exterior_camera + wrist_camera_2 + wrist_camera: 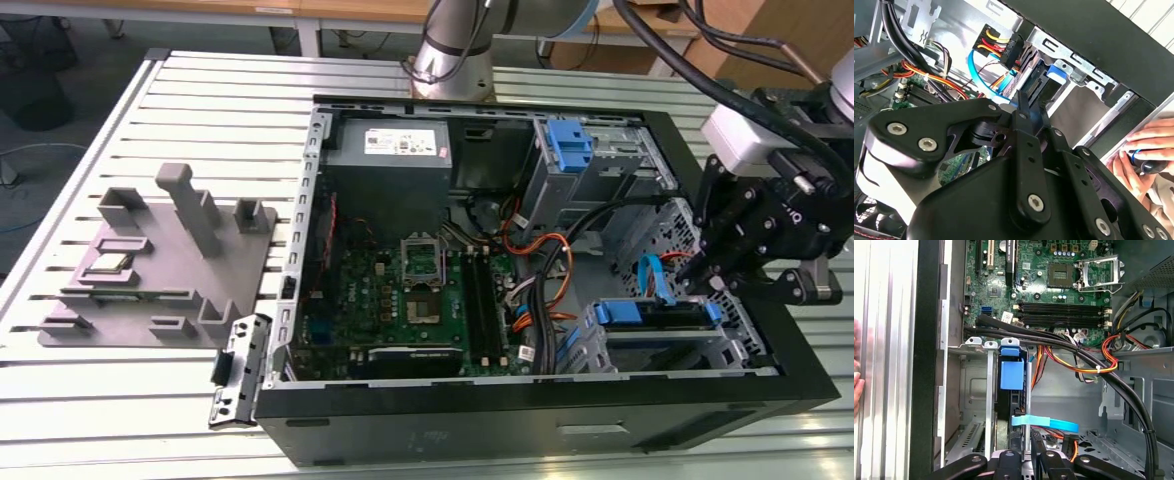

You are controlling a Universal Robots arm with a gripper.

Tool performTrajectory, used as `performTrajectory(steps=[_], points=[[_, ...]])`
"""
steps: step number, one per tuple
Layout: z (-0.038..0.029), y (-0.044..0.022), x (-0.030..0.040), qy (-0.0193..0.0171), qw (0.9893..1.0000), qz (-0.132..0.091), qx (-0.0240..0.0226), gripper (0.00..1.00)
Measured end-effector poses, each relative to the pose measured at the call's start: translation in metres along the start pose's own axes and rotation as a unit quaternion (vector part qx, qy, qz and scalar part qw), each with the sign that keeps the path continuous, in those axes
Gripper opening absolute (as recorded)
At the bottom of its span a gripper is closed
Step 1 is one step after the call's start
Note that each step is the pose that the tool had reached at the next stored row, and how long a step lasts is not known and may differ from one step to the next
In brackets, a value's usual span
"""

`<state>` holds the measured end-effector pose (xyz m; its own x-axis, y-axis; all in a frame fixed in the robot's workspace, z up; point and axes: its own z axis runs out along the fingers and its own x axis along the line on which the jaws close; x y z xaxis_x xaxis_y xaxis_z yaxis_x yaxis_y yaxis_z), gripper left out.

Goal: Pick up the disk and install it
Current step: 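Insert the second disk wire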

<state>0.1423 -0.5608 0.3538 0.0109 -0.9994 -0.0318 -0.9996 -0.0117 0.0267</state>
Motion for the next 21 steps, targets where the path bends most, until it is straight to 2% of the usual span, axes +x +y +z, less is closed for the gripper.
performTrajectory(steps=[6,16,21], points=[[0.0001,0.0,-0.0019,0.0,1.0,0.0,0.0,0.23],[0.0003,-0.0001,-0.0089,0.0,1.0,0.0,0.0,0.23],[0.0003,-0.0001,-0.0092,0.0,1.0,0.0,0.0,0.23]])
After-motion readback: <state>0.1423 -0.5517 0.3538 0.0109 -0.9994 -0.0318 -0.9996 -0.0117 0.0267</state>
